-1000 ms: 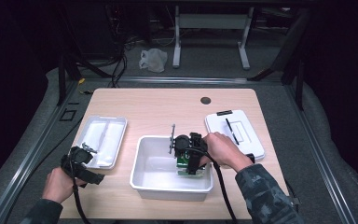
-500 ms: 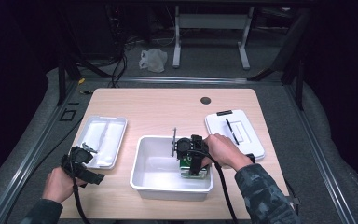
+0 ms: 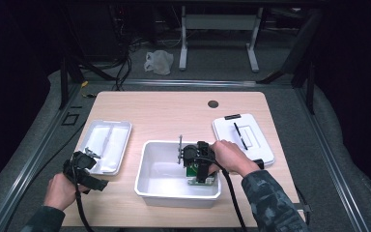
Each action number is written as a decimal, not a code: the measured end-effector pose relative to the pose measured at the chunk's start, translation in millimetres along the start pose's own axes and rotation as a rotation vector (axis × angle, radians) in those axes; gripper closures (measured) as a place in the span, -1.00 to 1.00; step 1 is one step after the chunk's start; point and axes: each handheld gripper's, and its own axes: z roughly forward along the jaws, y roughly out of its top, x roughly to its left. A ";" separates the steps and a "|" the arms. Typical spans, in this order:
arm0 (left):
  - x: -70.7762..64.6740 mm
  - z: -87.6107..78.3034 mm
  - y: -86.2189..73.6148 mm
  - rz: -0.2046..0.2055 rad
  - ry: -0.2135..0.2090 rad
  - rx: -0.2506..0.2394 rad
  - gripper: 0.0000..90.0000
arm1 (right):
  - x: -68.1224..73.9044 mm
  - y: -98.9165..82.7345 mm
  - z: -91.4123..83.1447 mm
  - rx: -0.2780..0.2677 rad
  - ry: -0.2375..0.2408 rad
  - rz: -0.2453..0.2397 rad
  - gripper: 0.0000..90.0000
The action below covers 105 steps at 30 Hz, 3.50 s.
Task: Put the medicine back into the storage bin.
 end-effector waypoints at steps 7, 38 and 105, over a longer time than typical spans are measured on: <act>-0.3 0.0 0.1 0.001 0.001 0.000 -1.00 | 1.9 3.2 6.4 0.030 -0.008 -0.015 -0.66; 0.2 -1.4 0.2 0.005 0.002 -0.006 -1.00 | 5.1 12.4 8.2 0.139 -0.029 0.042 -0.84; 76.2 54.5 73.2 -0.239 -0.003 0.069 -0.84 | 63.2 -229.9 -13.5 -0.264 -0.200 1.010 -0.93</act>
